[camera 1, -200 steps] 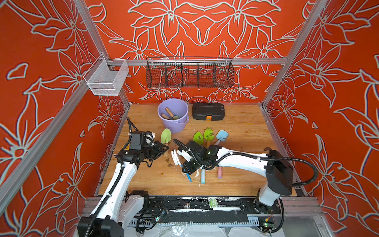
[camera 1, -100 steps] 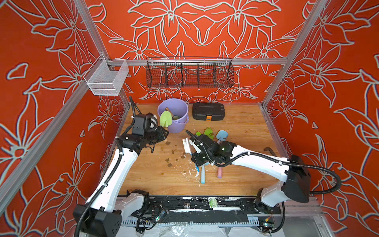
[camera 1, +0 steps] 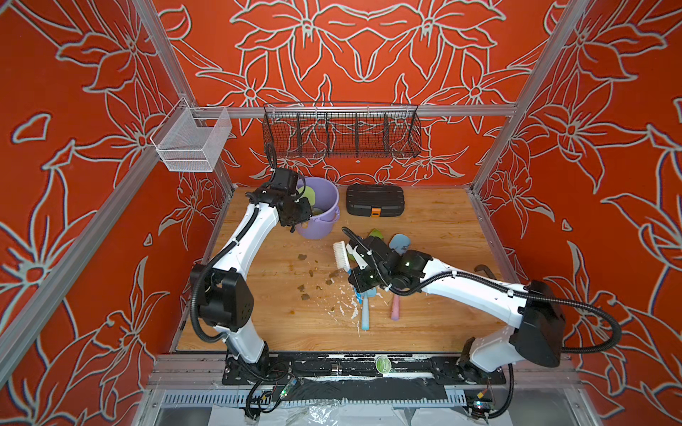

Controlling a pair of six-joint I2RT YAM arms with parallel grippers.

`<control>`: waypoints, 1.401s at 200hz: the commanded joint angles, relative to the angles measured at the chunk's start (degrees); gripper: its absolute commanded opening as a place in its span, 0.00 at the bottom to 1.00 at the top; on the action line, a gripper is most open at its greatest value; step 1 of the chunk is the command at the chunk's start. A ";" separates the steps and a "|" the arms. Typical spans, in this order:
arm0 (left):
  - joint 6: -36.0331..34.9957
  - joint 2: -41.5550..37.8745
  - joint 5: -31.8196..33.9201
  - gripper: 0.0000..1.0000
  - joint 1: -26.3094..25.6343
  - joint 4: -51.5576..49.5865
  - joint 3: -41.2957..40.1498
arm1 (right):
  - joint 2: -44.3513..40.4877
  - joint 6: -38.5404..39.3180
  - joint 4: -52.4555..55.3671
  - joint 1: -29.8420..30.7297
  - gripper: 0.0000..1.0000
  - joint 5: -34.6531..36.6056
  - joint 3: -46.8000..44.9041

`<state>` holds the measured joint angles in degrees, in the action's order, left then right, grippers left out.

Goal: Brush the soil off the hand trowel and place it into the bucket
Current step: Place the hand trowel in the bucket.

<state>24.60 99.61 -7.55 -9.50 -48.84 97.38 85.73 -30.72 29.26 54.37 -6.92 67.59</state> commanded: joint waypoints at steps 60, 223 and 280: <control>-0.74 10.78 -0.67 0.53 -0.35 -7.96 17.37 | -0.66 0.22 -2.17 -1.10 0.00 -1.85 0.70; 12.81 -33.76 -13.18 0.88 -8.91 19.96 -35.32 | 0.90 3.12 0.02 -1.19 0.00 -7.18 5.46; 17.16 -30.74 -20.04 0.85 -10.01 29.72 -41.19 | 3.67 3.73 0.02 -1.07 0.00 -8.47 7.86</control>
<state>39.18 67.11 -23.64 -18.79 -25.36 56.93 88.16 -27.99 28.97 53.58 -14.52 73.34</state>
